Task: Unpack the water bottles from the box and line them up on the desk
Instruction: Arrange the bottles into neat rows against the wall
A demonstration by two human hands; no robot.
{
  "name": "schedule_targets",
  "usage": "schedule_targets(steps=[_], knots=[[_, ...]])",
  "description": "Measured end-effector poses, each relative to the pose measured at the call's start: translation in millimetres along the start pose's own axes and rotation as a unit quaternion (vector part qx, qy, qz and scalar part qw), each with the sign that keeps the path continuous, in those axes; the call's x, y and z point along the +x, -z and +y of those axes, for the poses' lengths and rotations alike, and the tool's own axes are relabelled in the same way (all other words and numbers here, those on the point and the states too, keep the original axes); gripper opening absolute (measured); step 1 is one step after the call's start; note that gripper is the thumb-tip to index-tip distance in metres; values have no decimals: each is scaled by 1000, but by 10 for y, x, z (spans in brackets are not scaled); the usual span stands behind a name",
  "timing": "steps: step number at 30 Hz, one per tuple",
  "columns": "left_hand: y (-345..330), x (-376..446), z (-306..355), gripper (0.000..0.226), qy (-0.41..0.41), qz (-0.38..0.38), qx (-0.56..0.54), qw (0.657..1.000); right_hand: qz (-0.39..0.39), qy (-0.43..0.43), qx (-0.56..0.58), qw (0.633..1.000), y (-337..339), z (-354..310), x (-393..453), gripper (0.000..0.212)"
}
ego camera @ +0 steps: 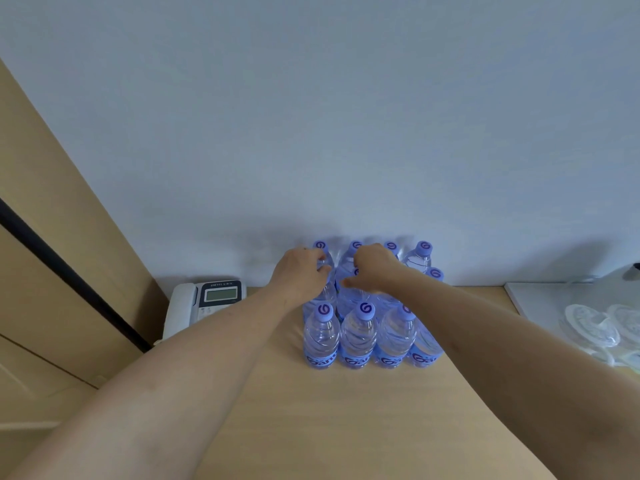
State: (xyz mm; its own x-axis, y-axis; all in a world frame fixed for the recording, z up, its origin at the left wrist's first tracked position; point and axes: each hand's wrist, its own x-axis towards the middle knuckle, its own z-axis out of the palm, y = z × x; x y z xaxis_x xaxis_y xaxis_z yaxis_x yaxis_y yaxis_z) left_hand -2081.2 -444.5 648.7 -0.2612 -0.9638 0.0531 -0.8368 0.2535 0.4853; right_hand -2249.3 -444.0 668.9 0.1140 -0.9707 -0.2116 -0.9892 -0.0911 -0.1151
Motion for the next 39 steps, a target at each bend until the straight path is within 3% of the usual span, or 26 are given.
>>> schedule_targets(steps=[2,12,26,28,31,34,38,39], knots=[[0,2,9,30,-1,-1,-2,1000,16,-17,12,1000,-27,-15,6,46],[-36,40,44,27,-8,-10,-1,1000,13,3,17,1000,0,-19,-25,53],[-33,14,20,28,-11,-10,11,1000,-7,15,-18,1000,4,-89,-49,43],[-28,5,23,28,-10,-10,11,1000,-7,3,-13,1000,-23,-83,-36,38],[-13,3,25,29,-11,-10,15,1000,-10,0,-12,1000,-4,-93,-41,7],[-5,-1,29,30,-8,-14,14,1000,-4,8,6,1000,-20,-79,-44,40],[-9,-18,30,31,-4,-21,13,1000,5,-3,8,1000,11,-72,-57,20],[-8,-19,31,31,-4,-22,12,1000,15,-14,11,1000,6,-67,-51,31]])
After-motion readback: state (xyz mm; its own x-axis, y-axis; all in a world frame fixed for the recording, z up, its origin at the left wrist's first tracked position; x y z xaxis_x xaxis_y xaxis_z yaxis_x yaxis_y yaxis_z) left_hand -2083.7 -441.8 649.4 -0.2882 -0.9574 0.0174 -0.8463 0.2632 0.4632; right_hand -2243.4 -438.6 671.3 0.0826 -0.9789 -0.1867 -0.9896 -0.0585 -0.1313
